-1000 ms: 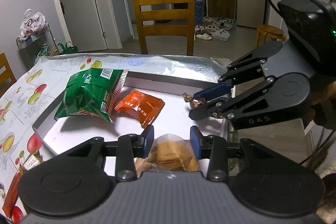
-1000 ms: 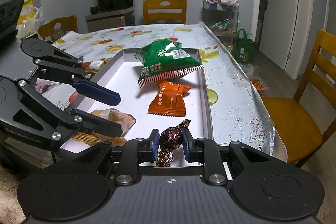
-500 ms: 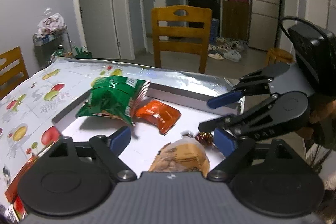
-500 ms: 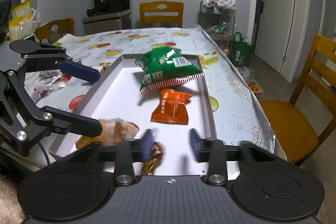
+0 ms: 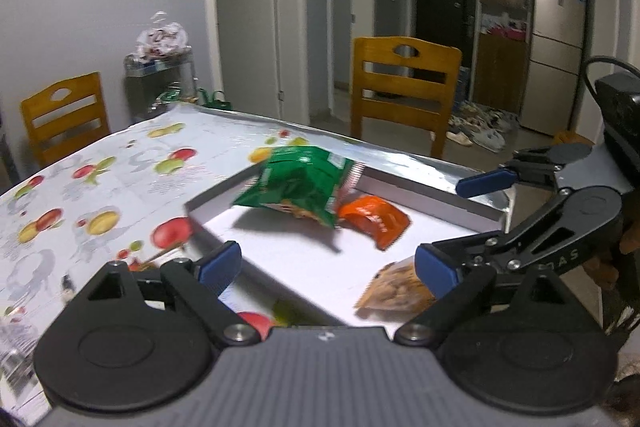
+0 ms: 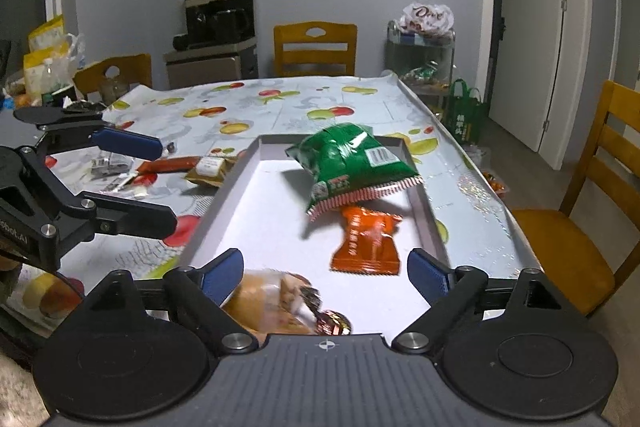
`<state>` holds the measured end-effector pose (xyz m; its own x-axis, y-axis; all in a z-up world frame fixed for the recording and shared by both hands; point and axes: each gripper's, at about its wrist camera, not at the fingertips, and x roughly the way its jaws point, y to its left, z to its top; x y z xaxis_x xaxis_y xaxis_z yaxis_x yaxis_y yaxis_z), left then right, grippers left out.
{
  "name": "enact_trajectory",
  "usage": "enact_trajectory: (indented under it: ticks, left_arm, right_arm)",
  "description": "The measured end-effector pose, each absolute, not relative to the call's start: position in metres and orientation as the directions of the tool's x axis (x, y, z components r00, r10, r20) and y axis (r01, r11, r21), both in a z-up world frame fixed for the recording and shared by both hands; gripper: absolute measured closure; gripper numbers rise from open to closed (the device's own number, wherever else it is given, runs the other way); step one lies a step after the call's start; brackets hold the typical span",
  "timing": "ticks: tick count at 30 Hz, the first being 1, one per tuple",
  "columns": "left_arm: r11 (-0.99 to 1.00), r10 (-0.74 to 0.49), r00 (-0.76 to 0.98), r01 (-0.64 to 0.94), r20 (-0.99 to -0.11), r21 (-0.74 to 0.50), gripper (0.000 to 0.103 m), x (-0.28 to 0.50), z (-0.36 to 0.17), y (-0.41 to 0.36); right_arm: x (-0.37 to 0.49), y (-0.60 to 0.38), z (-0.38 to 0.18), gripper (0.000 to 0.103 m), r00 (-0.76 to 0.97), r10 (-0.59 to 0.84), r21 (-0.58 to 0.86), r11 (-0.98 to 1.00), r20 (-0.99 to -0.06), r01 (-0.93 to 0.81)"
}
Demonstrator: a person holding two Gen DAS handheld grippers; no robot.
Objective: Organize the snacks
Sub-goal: 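Open both tools to drop the cookie packet and chocolates into the box, then move both tools back over the remaining snacks on the table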
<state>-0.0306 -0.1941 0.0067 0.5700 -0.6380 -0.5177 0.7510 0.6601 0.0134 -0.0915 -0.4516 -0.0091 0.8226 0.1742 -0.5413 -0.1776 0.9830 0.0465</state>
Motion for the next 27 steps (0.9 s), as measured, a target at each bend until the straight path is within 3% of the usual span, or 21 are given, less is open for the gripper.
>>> enact_trajectory:
  ticks: [15, 27]
  left_arm:
    - [0.794, -0.544, 0.692, 0.608, -0.475, -0.024, 0.006, -0.034, 0.013, -0.098]
    - [0.910, -0.346, 0.799, 0.413, -0.492, 0.029, 0.006, -0.046, -0.009, -0.012]
  right_arm:
    - [-0.080, -0.408, 0.004, 0.007, 0.815, 0.230, 0.083, 0.972, -0.532, -0.220]
    - [-0.068, -0.353, -0.012, 0.006, 0.770, 0.342, 0.118, 0.936, -0.539, -0.333]
